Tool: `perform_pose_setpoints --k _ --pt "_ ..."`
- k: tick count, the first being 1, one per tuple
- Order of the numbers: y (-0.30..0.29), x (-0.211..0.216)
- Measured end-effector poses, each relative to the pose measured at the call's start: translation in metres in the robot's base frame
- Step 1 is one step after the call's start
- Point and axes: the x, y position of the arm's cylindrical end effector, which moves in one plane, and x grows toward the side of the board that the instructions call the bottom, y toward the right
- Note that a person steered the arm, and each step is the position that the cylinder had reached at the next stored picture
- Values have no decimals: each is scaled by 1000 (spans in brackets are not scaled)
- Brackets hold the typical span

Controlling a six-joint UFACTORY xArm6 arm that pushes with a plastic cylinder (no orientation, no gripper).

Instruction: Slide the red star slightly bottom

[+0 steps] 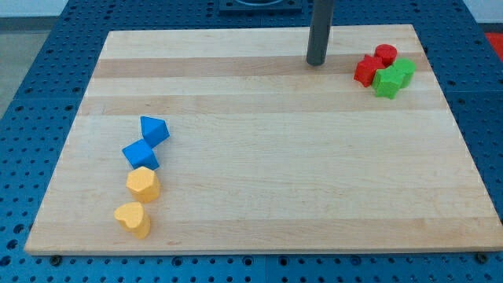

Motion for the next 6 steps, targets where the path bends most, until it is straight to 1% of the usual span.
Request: perform_pose_setpoints --k 1,3,4,6 --pt "26 -14" --pt "36 -17" --pt "78 -30" --pt "80 -30"
